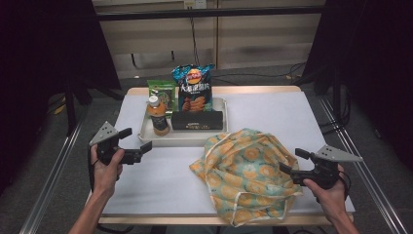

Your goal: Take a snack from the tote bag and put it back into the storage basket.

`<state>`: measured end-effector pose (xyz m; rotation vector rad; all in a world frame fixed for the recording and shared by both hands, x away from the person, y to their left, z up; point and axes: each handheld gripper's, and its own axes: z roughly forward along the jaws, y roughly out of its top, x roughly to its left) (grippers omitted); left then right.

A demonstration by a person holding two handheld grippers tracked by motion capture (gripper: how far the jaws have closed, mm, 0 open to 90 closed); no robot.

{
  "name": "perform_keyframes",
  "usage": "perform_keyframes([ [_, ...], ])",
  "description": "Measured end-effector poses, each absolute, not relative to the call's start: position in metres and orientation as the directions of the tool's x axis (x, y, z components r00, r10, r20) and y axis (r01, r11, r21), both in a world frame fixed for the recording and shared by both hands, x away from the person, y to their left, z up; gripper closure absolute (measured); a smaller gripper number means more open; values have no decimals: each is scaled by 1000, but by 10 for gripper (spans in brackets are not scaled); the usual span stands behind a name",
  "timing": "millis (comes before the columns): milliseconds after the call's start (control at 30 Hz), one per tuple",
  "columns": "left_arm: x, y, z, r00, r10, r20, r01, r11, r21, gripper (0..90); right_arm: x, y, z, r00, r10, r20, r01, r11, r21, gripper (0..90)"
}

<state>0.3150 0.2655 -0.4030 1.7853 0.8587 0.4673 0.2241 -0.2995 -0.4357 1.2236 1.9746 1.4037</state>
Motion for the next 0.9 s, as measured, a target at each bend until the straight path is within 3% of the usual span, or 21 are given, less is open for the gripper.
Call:
perform_keyframes([
  [233,287,262,-417,659,739,-139,384,-172,907,21,221,-301,-435,-511,846,149,414,91,906,155],
  [500,257,259,-432,689,719,-86,350,-227,909,21,222,-301,-437,-514,845,149,414,93,905,162],
  [567,256,259,-436,724,682,-107,355,-234,905,22,221,-301,-436,-510,848,144,415,96,905,162],
  [900,258,267,-435,673,734,-85,342,-207,917,22,220,-302,-437,-509,847,154,414,85,906,166],
])
